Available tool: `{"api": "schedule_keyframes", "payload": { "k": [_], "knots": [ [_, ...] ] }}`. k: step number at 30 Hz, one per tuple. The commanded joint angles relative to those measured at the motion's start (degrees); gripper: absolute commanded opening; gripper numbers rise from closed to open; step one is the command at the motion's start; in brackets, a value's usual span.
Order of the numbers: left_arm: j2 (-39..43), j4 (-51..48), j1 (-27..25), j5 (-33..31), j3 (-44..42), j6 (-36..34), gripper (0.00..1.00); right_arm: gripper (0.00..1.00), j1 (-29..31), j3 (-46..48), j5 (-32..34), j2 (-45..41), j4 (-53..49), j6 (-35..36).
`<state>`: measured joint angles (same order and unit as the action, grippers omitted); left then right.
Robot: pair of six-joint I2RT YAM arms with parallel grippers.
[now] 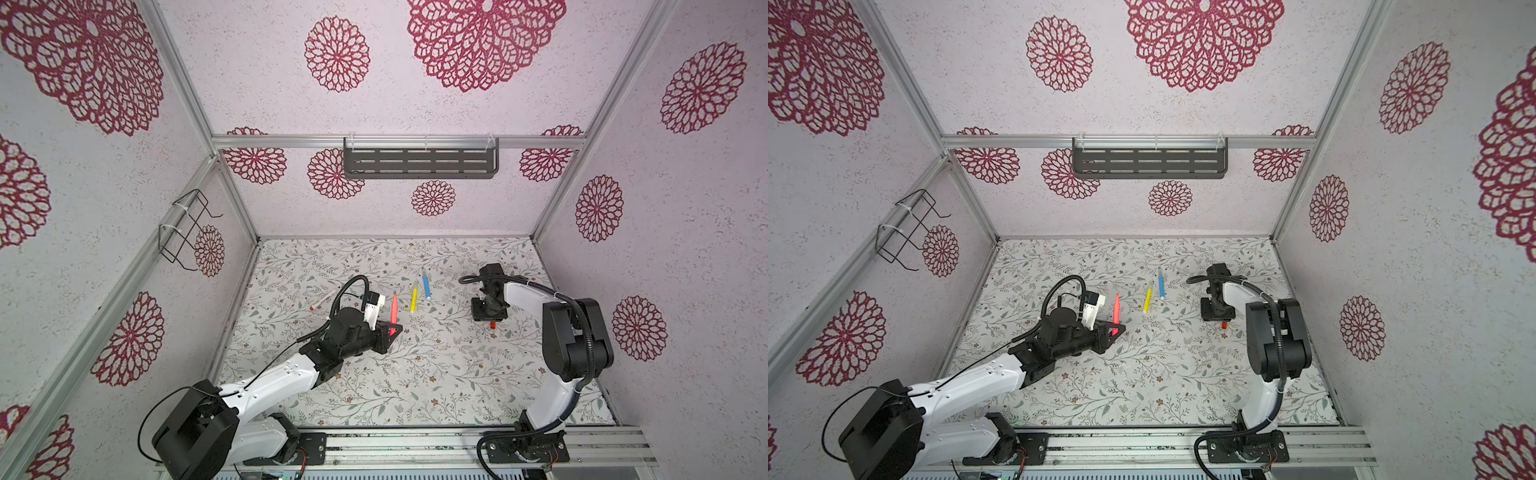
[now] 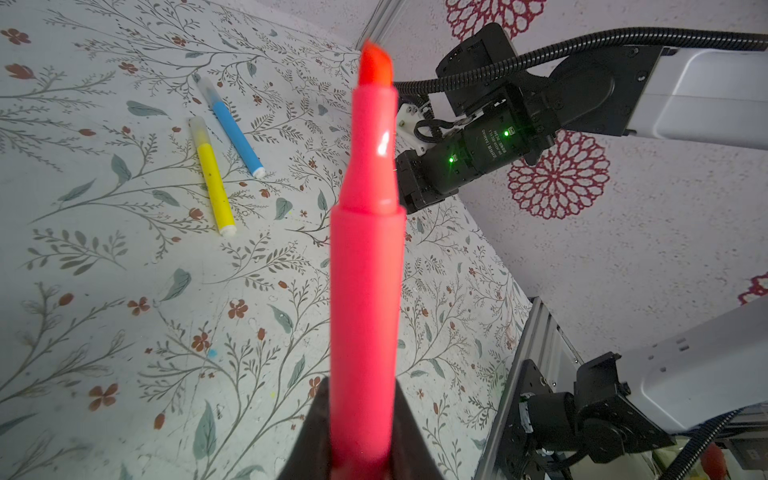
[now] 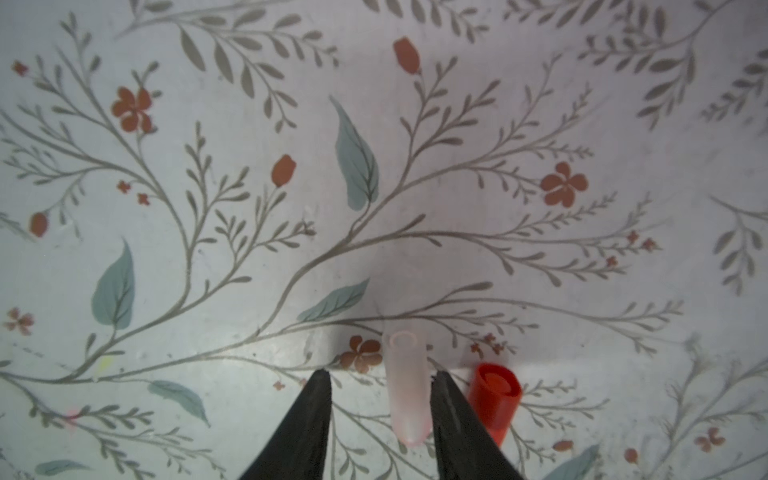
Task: Insert the pens into the pen caps
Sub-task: 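Lower the right gripper toward the translucent cap while the left gripper holds the highlighter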
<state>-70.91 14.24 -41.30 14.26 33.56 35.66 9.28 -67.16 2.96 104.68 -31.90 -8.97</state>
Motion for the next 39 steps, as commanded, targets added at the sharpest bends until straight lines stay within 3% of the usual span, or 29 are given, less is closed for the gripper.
{"api": "schedule_keyframes", "payload": {
  "k": [1,17,29,39],
  "knots": [
    [0.2,0.1,0.4,-0.4,0.4,0.4,0.0,0.39,-0.2,0.1,0.0,0.2,-0.7,0.5],
    [0.1,-0.7,0.4,-0.6,1.4,-0.4,0.0,0.33,-0.2,-1.3,2.8,2.5,-1.6,-0.5],
    [0.5,-1.1,0.4,-0.6,1.8,-0.9,0.0,0.09,1.0,1.0,2.1,1.6,-0.7,-1.1],
    [0.7,1.7,-0.1,2.3,1.1,-0.8,0.0,0.07,4.5,4.2,-15.0,-14.1,7.2,-2.9]
  ]
}}
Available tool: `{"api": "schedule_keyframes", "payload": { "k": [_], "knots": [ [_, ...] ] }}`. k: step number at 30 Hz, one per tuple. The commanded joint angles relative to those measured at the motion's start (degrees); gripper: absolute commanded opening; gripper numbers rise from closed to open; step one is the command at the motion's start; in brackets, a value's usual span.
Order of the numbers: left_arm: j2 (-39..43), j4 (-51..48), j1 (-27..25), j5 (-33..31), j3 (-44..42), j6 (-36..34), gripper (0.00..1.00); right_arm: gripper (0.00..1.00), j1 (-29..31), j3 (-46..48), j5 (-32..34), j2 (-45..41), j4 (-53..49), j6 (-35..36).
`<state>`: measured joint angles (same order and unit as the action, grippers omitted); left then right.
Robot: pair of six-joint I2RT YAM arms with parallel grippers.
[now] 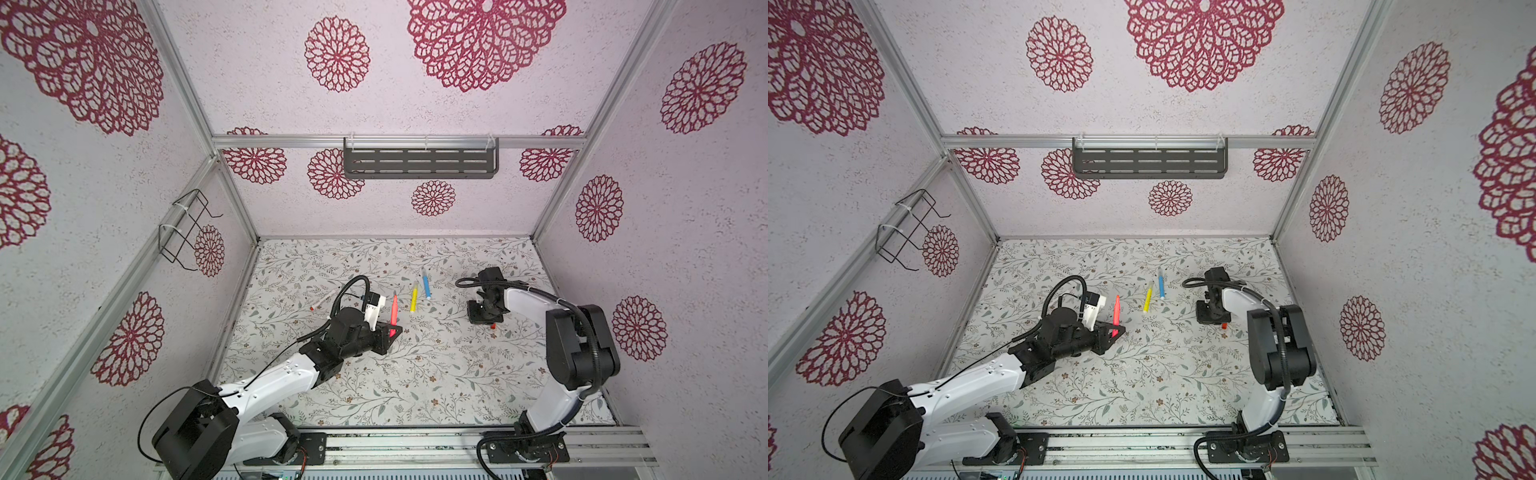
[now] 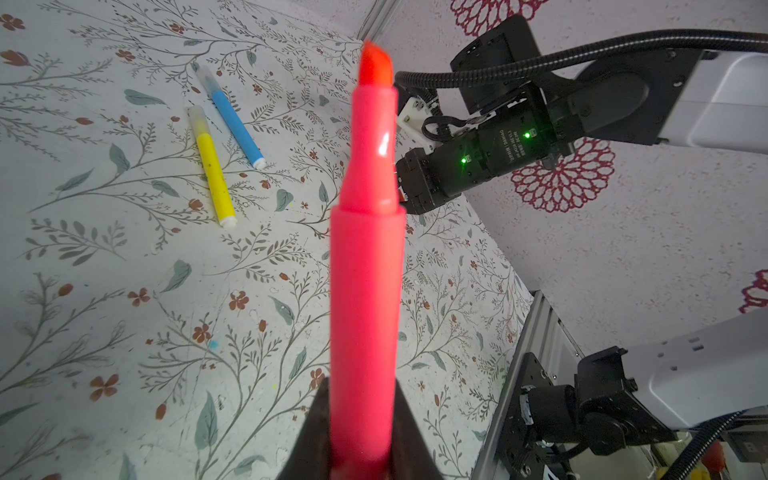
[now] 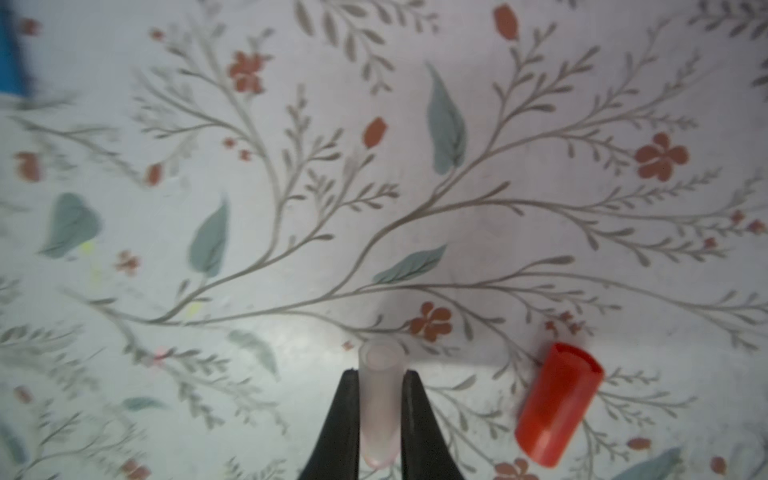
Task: Insert the pens into the pen caps
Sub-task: 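Lower the right gripper toward the translucent cap while the left gripper holds the highlighter, then grasp the translucent cap with the right gripper and lift it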
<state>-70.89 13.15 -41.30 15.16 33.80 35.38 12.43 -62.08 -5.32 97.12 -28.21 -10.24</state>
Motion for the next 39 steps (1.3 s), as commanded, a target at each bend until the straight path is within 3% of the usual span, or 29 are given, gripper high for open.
{"api": "schedule_keyframes", "payload": {
  "k": [1,12,19,27,39],
  "knots": [
    [0.6,2.8,-0.2,1.4,1.0,-0.5,0.0,0.07,1.7,-0.8,-8.1,-8.5,4.1,-2.0],
    [-2.7,5.3,-4.5,2.8,4.5,-0.4,0.0,0.07,3.2,6.6,-22.8,-27.9,24.3,-12.5],
    [-9.3,9.3,-8.3,4.7,8.8,0.5,0.0,0.09,3.7,11.0,-30.9,-34.2,39.6,-21.8],
    [-12.4,11.8,-9.6,6.3,11.7,1.3,0.0,0.09,5.1,12.5,-34.1,-37.0,47.0,-25.9],
    [-12.6,11.1,-9.7,6.6,13.8,1.0,0.0,0.09,7.9,14.2,-34.7,-37.2,48.9,-26.0]
  ]
}}
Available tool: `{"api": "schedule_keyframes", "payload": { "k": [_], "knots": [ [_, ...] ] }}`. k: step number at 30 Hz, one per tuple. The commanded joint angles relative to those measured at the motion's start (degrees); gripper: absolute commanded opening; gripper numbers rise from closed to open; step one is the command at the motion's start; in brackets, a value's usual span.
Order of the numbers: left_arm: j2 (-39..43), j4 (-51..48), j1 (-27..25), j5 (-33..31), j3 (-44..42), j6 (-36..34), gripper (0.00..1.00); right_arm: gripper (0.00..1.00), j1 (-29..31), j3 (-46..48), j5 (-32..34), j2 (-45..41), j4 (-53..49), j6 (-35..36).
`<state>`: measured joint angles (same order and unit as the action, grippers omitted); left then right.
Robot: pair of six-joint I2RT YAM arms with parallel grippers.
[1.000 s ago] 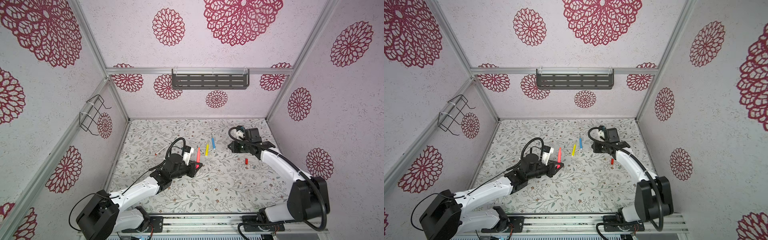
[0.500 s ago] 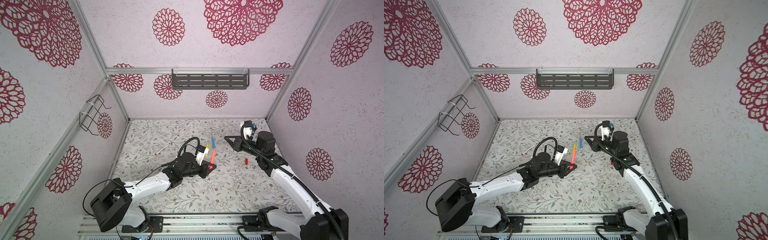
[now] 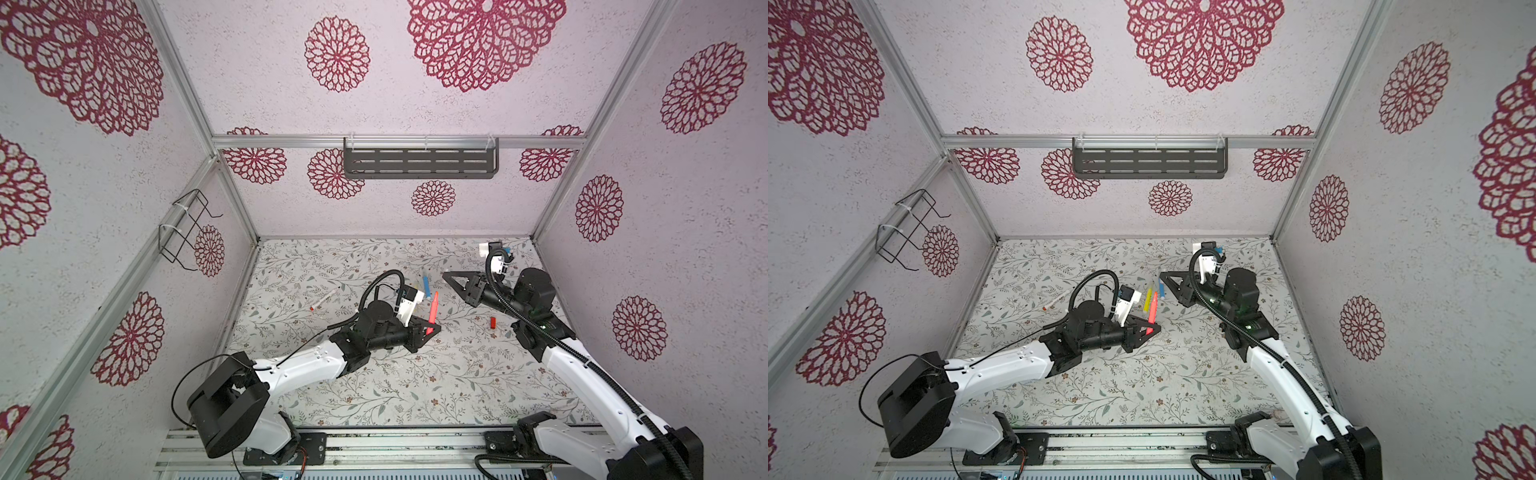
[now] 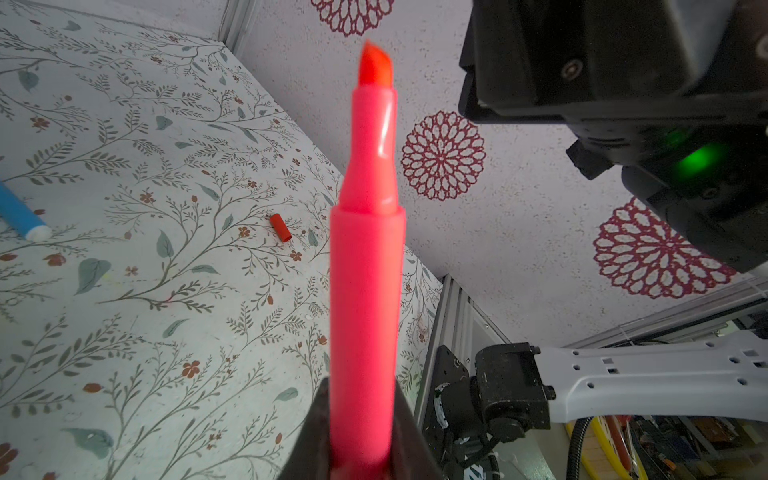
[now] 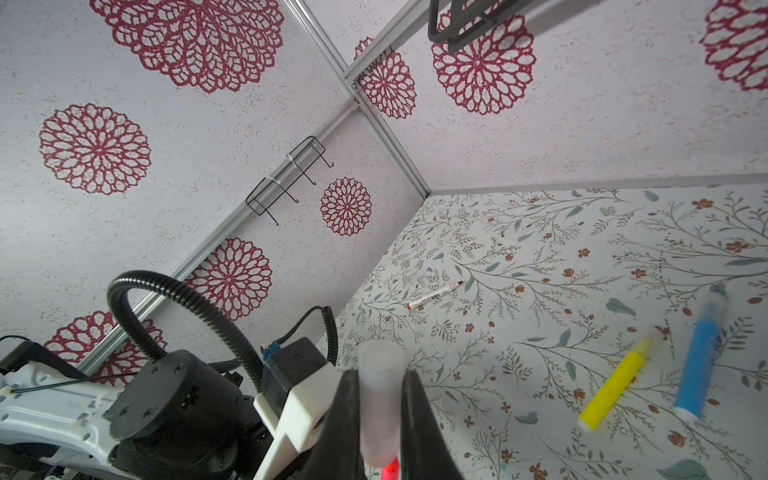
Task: Insert the pens into the pen caps
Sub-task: 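Grasp the translucent cap with the right gripper and lift it, then carry the translucent cap over the pink highlighter tip held by the left gripper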
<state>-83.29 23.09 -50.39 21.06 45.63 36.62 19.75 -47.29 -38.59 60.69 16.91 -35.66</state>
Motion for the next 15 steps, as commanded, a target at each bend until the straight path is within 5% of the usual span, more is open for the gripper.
{"api": "schedule_keyframes", "payload": {
  "k": [1,15],
  "knots": [
    [-0.2,0.8,-0.6,0.7,2.2,-0.2,0.0,0.09,0.6,-0.6,-1.6,-0.7,4.0,-0.5],
    [1.0,-0.8,-0.7,0.2,3.7,-1.5,0.0,0.09,2.4,-0.4,-3.3,-0.9,5.0,-0.6]
  ]
}}
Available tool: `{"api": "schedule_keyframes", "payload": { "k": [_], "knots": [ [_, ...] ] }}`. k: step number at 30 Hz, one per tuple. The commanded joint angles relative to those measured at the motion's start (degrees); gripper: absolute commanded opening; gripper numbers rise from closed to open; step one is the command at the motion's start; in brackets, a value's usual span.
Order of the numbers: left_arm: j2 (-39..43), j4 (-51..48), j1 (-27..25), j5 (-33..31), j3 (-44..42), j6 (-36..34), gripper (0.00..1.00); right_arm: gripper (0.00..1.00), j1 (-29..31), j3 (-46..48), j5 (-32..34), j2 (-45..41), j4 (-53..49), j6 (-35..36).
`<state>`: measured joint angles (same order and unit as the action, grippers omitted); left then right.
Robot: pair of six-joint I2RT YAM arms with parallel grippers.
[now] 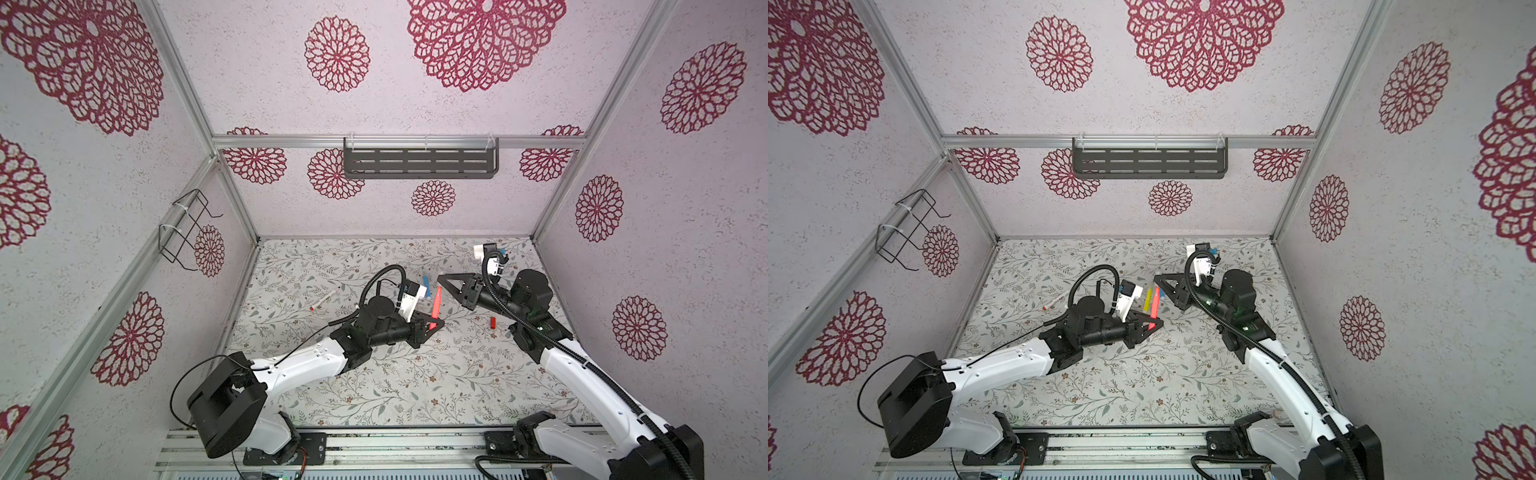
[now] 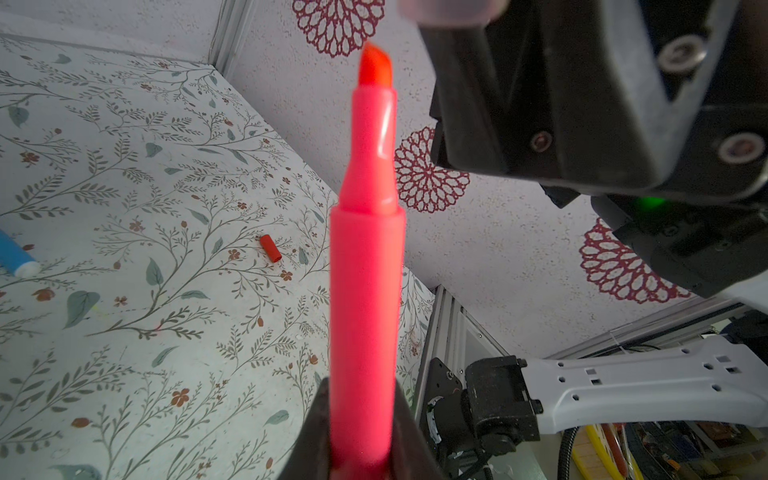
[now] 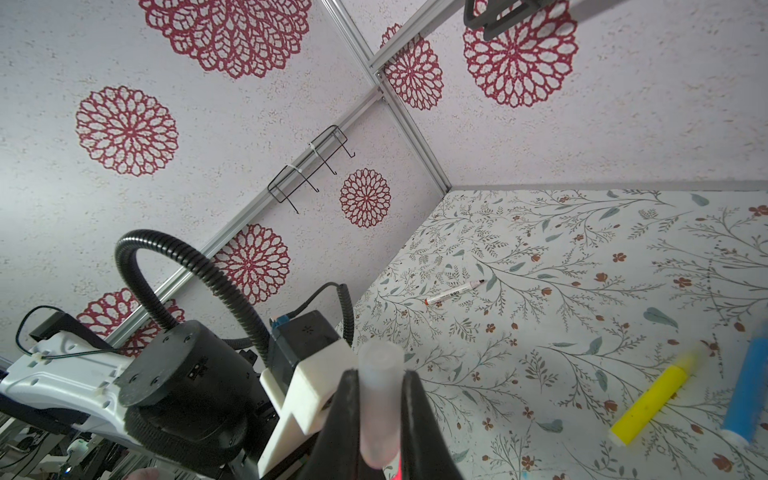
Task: Insert the pens into the pen caps
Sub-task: 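Carry the translucent cap over the pink highlighter tip held by the left gripper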
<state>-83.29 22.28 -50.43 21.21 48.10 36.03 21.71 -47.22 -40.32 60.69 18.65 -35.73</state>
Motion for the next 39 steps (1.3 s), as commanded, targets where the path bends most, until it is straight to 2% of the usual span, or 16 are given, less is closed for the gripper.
{"api": "schedule_keyframes", "payload": {
  "k": [1,24,39],
  "knots": [
    [1.2,0.0,-0.5,0.0,1.2,-1.0,0.0,0.09,0.5,-0.6,-1.7,-0.9,3.3,-0.5],
    [3.2,-0.9,-0.5,-0.8,0.8,-1.7,0.0,0.09,1.2,-1.0,-1.7,-0.9,3.2,-0.4],
    [4.0,-0.8,-0.5,-0.8,-0.4,-1.2,0.0,0.09,1.2,-5.6,0.7,1.7,-0.1,2.2]
  ]
}}
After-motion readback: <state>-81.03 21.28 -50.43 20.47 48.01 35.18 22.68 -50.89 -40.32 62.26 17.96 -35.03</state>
